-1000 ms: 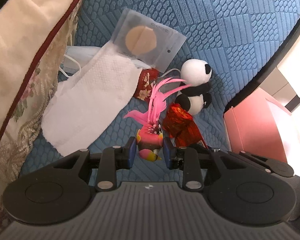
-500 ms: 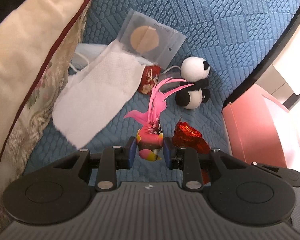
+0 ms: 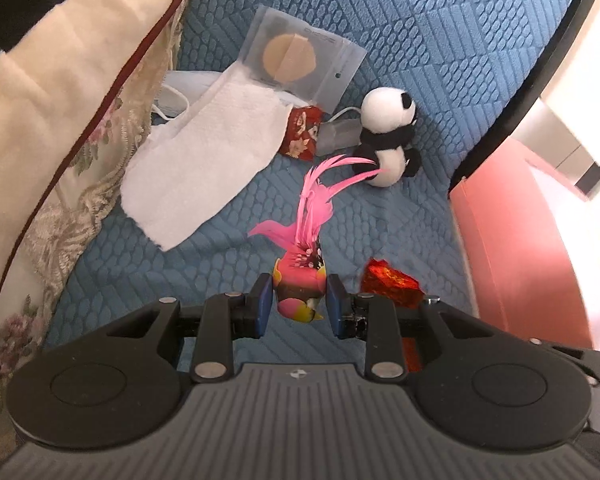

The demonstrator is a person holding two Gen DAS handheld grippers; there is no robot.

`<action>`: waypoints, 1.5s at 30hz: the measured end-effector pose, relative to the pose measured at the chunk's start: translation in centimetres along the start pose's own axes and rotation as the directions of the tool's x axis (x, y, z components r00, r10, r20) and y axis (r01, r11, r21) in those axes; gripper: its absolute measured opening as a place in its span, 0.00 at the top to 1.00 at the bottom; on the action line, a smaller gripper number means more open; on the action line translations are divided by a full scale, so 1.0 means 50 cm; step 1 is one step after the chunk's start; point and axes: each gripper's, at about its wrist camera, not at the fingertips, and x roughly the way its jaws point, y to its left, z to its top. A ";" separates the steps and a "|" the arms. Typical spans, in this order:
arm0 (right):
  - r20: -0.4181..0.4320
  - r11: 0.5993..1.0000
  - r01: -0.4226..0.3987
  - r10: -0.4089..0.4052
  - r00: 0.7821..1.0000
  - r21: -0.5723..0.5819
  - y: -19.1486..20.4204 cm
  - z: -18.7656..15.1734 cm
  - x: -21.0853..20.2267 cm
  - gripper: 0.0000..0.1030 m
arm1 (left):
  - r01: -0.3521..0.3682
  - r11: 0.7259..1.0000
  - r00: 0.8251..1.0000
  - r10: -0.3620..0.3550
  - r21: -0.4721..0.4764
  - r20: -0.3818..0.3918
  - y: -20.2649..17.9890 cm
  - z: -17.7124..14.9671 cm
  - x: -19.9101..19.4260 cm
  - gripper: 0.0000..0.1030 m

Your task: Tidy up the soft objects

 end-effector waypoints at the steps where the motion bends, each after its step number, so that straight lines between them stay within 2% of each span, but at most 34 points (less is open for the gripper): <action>1: 0.007 1.000 0.000 0.000 1.000 -0.001 0.004 -0.004 -0.006 0.97 | -0.002 1.000 1.000 0.002 0.006 -0.003 -0.002 -0.001 0.001 0.67; 12: 0.035 0.996 -0.045 0.043 0.998 0.075 0.015 -0.034 -0.056 0.97 | -0.006 0.999 1.000 0.005 0.047 0.003 -0.031 -0.042 -0.025 0.67; 15: 0.038 0.996 -0.030 0.026 0.999 0.087 0.009 -0.043 -0.061 0.97 | -0.003 0.999 1.000 0.003 0.045 0.001 -0.038 -0.055 -0.032 0.67; 21: -0.019 0.983 -0.020 0.024 1.000 0.182 -0.026 -0.066 -0.051 0.96 | 0.014 1.000 1.000 -0.014 0.008 0.019 -0.050 -0.080 -0.045 0.67; 26: -0.041 0.987 -0.009 0.016 0.999 0.162 -0.036 -0.074 -0.049 0.94 | 0.001 1.000 1.000 -0.001 -0.016 0.029 -0.054 -0.091 -0.050 0.67; 30: -0.017 0.990 0.020 -0.017 1.000 0.136 -0.048 -0.063 -0.058 0.93 | 0.008 1.000 0.999 -0.007 -0.029 0.042 -0.054 -0.101 -0.051 0.67; 34: 0.003 0.991 -0.001 0.000 1.000 0.131 -0.060 -0.053 -0.059 0.92 | -0.038 0.999 0.999 0.039 -0.034 0.028 -0.046 -0.098 -0.028 0.67; 35: 0.010 0.992 0.001 -0.002 1.000 0.126 -0.060 -0.051 -0.059 0.90 | -0.026 0.998 0.999 0.028 -0.054 0.026 -0.040 -0.096 -0.025 0.67; 37: 0.023 0.994 0.003 -0.005 1.000 0.112 -0.061 -0.048 -0.058 0.78 | -0.015 0.997 0.999 0.018 -0.081 0.031 -0.032 -0.092 -0.020 0.67; 38: 0.031 0.995 0.000 -0.004 1.000 0.104 -0.061 -0.047 -0.058 0.64 | -0.021 0.996 0.999 0.024 -0.086 0.032 -0.030 -0.090 -0.018 0.67; 39: 0.041 0.996 -0.002 -0.002 0.999 0.094 -0.060 -0.046 -0.058 0.56 | -0.023 0.996 0.999 0.026 -0.091 0.034 -0.028 -0.088 -0.017 0.67; 45: 0.043 1.000 -0.024 0.024 0.999 0.005 -0.049 -0.040 -0.041 0.57 | -0.010 0.992 0.999 0.014 -0.122 0.032 -0.016 -0.080 -0.008 0.67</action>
